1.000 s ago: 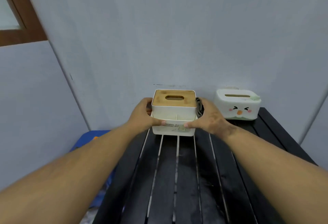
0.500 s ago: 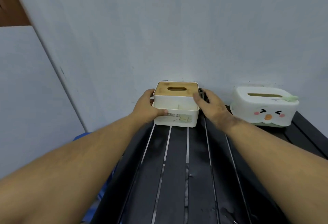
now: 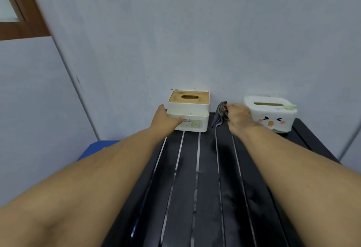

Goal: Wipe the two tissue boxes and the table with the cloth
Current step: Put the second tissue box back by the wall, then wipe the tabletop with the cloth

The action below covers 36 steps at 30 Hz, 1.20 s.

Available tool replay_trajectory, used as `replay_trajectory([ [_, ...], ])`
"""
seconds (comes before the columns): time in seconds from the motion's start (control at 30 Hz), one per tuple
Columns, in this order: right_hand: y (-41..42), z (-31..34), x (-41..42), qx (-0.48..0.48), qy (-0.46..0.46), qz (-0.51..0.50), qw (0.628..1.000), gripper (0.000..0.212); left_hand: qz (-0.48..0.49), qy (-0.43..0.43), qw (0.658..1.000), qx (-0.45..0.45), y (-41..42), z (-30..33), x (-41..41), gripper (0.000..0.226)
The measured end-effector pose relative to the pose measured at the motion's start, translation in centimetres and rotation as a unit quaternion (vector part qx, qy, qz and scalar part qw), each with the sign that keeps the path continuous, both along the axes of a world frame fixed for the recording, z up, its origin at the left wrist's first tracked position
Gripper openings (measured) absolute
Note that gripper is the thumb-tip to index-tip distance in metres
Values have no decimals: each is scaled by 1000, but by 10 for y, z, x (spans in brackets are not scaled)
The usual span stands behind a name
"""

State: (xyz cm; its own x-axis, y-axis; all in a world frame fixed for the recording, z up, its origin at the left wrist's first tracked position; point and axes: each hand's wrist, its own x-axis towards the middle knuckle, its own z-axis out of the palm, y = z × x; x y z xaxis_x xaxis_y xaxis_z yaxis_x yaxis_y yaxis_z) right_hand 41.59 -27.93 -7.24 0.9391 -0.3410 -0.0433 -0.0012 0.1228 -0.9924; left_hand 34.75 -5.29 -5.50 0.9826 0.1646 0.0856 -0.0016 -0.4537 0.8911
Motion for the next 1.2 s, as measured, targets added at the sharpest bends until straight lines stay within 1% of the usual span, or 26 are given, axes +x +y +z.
replay_trajectory([
  [0.07, -22, 10, -35, 82, -2, 14, 997, 18, -38, 3, 999, 8, -3, 0, -34, 46],
  [0.1, -35, 17, -57, 99, -14, 24, 995, 18, -65, 9, 997, 27, -5, 0, -56, 49],
  [0.13, -47, 21, -81, 93, -33, 35, 995, 19, -91, 21, 994, 55, -6, -1, -79, 57],
  [0.17, -59, 26, -108, 64, -56, 41, 996, 22, -115, 31, 989, 84, -6, -4, -101, 67],
  [0.2, -72, 27, -134, 8, -83, 51, 995, 26, -137, 37, 984, 112, -6, -7, -123, 73],
  [0.23, -85, 29, -164, -80, -96, 58, 991, 29, -159, 38, 978, 133, -5, -13, -144, 75],
  [0.27, -96, 30, -193, -187, -108, 56, 975, 30, -180, 38, 970, 156, -3, -19, -164, 75],
  [0.3, -105, 30, -222, -295, -114, 47, 947, 27, -197, 37, 963, 178, 0, -25, -183, 75],
  [0.33, -113, 26, -245, -381, -118, 35, 916, 20, -210, 34, 957, 199, 3, -30, -201, 74],
  [0.37, -119, 21, -265, -444, -127, 34, 886, 16, -221, 28, 950, 220, 6, -36, -216, 73],
  [0.4, -126, 9, -280, -503, -129, 52, 853, 18, -229, 23, 943, 239, 9, -41, -231, 72],
  [0.43, -131, -3, -292, -557, -117, 89, 818, 22, -233, 16, 937, 258, 9, -44, -244, 72],
  [0.47, -134, -17, -301, -602, -82, 130, 784, 27, -233, 12, 932, 277, 10, -47, -255, 71],
  [0.5, -135, -28, -309, -631, -43, 159, 758, 32, -229, 12, 928, 293, 10, -50, -266, 71],
  [0.53, -135, -35, -317, -645, -18, 172, 744, 37, -220, 15, 925, 308, 11, -52, -275, 71],
  [0.57, -136, -39, -323, -643, -9, 170, 747, 41, -210, 16, 922, 325, 12, -54, -281, 72],
  [0.63, -137, -46, -329, -620, -17, 151, 770, 46, -194, 16, 911, 364, 16, -56, -290, 76],
  [0.7, -136, -50, -332, -595, 5, 138, 791, 48, -182, 18, 906, 381, 21, -57, -294, 82],
  [0.8, -133, -57, -335, -582, 54, 161, 795, 51, -177, 15, 908, 379, 22, -57, -296, 82],
  [0.9, -126, -57, -337, -582, 63, 159, 795, 50, -174, 5, 903, 392, 20, -57, -298, 78],
  [0.97, -114, -56, -348, -579, 47, 157, 799, 50, -173, 1, 900, 401, 21, -58, -297, 77],
  [1.03, -90, -57, -371, -555, 6, 161, 816, 50, -175, -1, 896, 409, 21, -58, -296, 76],
  [1.1, -53, -58, -398, -529, -42, 196, 824, 50, -176, -1, 893, 413, 22, -60, -293, 76],
  [1.13, -33, -58, -410, -522, -63, 229, 819, 51, -177, -3, 893, 414, 22, -62, -292, 76],
  [1.2, -4, -58, -421, -526, -87, 288, 796, 53, -180, -6, 894, 411, 23, -65, -290, 78],
])
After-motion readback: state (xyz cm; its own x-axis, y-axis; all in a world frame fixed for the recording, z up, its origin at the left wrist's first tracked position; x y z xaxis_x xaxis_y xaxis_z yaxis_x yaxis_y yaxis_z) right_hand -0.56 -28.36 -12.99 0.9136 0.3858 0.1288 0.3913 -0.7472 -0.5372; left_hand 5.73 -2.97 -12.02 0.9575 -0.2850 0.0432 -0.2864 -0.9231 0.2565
